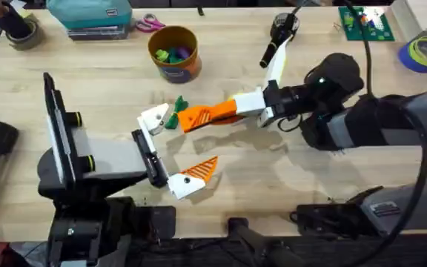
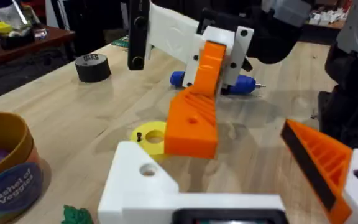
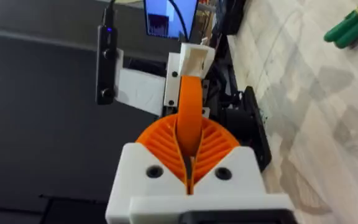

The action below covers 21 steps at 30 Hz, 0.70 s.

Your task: Pick up the gripper from the table and insert it into the empty holder that is missing its gripper. Then pick up a screw, insert it into the mounting hole, and use the screwdriver to tighten it. Finally, clean up the table by picking up the vegetable and placing it into the bucket.

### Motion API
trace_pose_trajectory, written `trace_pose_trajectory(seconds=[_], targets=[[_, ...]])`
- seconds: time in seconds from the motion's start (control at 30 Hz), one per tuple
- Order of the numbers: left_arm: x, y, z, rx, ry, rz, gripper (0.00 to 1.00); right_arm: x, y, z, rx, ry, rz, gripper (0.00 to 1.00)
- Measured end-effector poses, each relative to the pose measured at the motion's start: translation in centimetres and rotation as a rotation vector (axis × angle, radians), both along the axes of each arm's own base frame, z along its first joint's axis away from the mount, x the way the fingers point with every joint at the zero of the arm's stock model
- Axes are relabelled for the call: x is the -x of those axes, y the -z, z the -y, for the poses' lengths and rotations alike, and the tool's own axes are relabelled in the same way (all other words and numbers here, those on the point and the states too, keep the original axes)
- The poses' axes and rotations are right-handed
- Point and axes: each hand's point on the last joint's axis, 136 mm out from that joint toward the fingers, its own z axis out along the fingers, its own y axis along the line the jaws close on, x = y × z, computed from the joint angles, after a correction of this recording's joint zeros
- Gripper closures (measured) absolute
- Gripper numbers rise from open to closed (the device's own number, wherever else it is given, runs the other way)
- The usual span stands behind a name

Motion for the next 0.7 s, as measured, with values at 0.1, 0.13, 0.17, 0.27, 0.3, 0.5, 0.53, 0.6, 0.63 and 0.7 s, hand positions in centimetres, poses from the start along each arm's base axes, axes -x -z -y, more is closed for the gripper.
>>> trace_pose_trajectory(seconds=[0.1,0.13,0.17,0.27,0.3,0.5,0.53,0.6,0.63,0.7], targets=[[0.0,0.0,0.0,0.0,0.0,0.0,0.016,0.4,-0.2,-0.4,-0.003,-0.019,0.007,0.992],[0.0,0.0,0.0,0.0,0.0,0.0,0.015,0.4,-0.3,-0.6,-0.004,-0.023,0.007,0.992],[0.0,0.0,0.0,0.0,0.0,0.0,0.015,0.5,-0.4,-0.7,-0.005,-0.027,0.007,0.992],[0.0,0.0,0.0,0.0,0.0,0.0,0.015,0.6,-0.6,-1.0,-0.007,-0.034,0.003,0.992],[0.0,0.0,0.0,0.0,0.0,0.0,0.016,0.6,-0.6,-1.0,-0.006,-0.035,0.0,0.992],[0.0,0.0,0.0,0.0,0.0,0.0,0.015,1.0,-0.5,-1.8,-0.004,-0.035,-0.015,0.992],[0.0,0.0,0.0,0.0,0.0,0.0,0.015,1.0,-0.5,-1.9,-0.004,-0.034,-0.017,0.992],[0.0,0.0,0.0,0.0,0.0,0.0,0.015,1.0,-0.5,-2.1,-0.005,-0.03,-0.02,0.992],[0.0,0.0,0.0,0.0,0.0,0.0,0.016,1.0,-0.5,-2.1,-0.005,-0.027,-0.02,0.992],[0.0,0.0,0.0,0.0,0.0,0.0,0.015,0.9,-0.5,-2.2,-0.006,-0.02,-0.022,0.992]])
